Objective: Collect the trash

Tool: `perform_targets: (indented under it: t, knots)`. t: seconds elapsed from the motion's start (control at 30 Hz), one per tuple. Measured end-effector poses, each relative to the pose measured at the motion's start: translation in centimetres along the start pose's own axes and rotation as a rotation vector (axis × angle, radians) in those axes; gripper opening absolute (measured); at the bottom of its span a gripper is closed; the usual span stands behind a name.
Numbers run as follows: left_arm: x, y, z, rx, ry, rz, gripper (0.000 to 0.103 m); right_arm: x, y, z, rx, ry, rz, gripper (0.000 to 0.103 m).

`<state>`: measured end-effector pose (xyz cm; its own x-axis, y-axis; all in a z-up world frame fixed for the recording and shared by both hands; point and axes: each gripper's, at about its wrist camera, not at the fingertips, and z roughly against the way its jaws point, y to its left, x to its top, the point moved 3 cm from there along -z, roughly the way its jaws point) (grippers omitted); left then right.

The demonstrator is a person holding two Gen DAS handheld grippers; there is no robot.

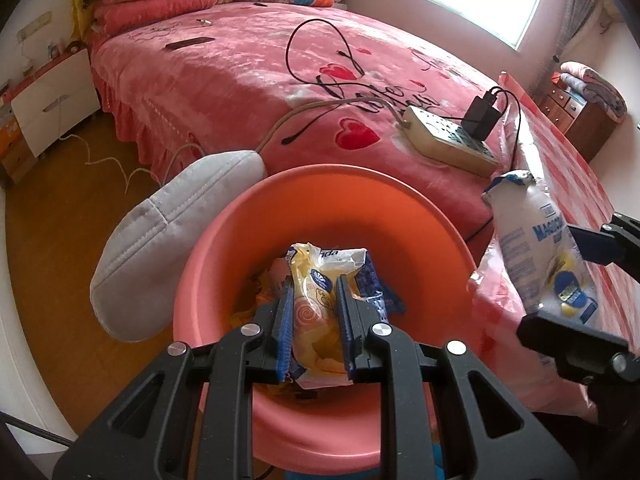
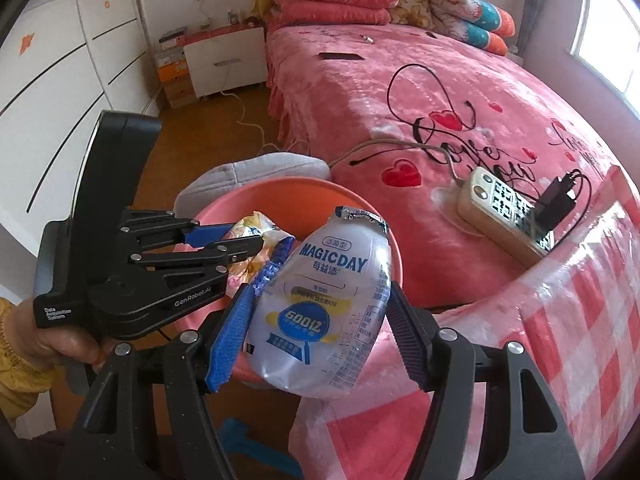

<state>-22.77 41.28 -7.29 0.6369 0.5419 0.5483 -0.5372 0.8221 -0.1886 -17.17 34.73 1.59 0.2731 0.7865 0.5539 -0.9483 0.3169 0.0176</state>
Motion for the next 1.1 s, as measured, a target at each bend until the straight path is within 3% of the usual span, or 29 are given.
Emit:
perform_targets:
  t: [0.1, 0.17, 0.2, 0.23, 0.33, 0.63, 1.1]
  knots:
    - [-0.1, 0.2, -0.3, 0.008, 0.006, 0.001, 0.025, 0.1, -0.1, -1.1, -0.002, 0.016, 0.007, 0.071]
    - [-0.1, 0.5, -0.7, 0.031, 0.019, 0.007, 0.042, 0.1, -0.4, -1.2, -0.026, 0.014, -0.004, 0.086]
    - [-0.1, 0.8, -0.9, 0.051, 0.024, 0.018, 0.057, 0.1, -0.8, -1.1, -0.034, 0.006, -0.019, 0.09]
    - [-0.1, 1.1, -0.9, 0.06, 0.02, 0.027, 0.065, 0.0, -1.2, -0.8, -0.033, -0.002, -0.033, 0.09]
    - [0.1, 1.8, -0.9, 0.068, 0.012, 0.052, 0.075, -0.1, -2.7, 0.2, -0.049, -0.026, -0.094, 0.092]
    - [0.9, 0.8, 0.5, 0.066, -0.04, 0.026, 0.089, -1.2, -6.5, 3.6, -0.09, -0.102, -0.24, 0.092]
    - [2.6, -4.5, 4.7, 0.011, -0.161, -0.093, 0.095, -5.5, -9.6, 7.5, -0.152, -0.169, -0.359, 0.094]
